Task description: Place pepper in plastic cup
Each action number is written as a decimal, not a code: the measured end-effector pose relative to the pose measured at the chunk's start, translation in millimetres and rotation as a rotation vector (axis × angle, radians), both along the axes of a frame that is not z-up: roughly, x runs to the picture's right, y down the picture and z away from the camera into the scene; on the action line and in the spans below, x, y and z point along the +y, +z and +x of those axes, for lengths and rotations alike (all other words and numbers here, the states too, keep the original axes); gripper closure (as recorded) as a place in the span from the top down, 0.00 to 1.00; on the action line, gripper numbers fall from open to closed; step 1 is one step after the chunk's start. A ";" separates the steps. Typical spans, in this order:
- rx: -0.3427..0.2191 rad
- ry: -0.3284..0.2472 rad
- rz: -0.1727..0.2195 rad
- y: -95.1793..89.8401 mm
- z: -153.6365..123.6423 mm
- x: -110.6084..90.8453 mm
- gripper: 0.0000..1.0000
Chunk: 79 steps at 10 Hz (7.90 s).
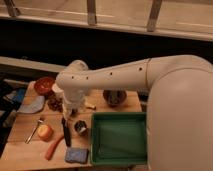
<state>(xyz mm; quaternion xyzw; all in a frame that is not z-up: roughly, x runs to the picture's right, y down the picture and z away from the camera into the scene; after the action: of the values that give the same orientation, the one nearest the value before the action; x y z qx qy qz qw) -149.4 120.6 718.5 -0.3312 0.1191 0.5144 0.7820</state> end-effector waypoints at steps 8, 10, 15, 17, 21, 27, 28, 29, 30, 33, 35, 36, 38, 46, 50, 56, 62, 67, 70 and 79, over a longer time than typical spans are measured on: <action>-0.026 -0.078 -0.040 0.7 -20.2 10.8 0.64; -0.030 -0.104 -0.052 -2.5 -33.6 22.9 0.64; -0.022 -0.141 -0.042 -20.9 -71.2 69.4 0.64; -0.027 -0.150 -0.047 -26.0 -85.6 84.2 0.64; -0.060 -0.134 -0.083 -29.9 -102.5 104.6 0.64; -0.044 -0.098 -0.081 -23.9 -101.2 105.5 0.64; -0.041 -0.087 -0.084 -22.2 -102.4 107.7 0.64; -0.040 -0.074 -0.088 -21.8 -105.5 110.2 0.64; -0.037 -0.059 -0.091 -22.1 -108.6 112.0 0.64; -0.028 -0.026 -0.102 -24.0 -122.9 119.0 0.64; -0.037 -0.033 -0.125 -22.7 -137.9 130.3 0.64; -0.044 -0.038 -0.141 -21.0 -144.2 137.1 0.64; -0.049 -0.034 -0.185 -7.0 -148.4 152.8 0.64; 0.007 0.034 -0.261 25.4 -136.1 171.6 0.62; 0.034 0.041 -0.257 30.1 -136.0 171.1 0.23; 0.030 0.063 -0.221 21.2 -129.7 158.6 0.11; -0.084 0.112 0.011 -43.9 -123.0 72.7 0.11; -0.121 0.201 0.125 -18.4 -78.7 -28.5 0.11; -0.189 0.306 0.131 16.5 -39.7 -79.0 0.11; -0.166 0.368 0.205 48.5 -8.9 -135.1 0.11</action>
<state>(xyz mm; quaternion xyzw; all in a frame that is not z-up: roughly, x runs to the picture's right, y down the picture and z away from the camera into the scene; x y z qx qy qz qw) -158.3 -14.4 767.0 -0.3071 -0.0609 0.6288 0.7118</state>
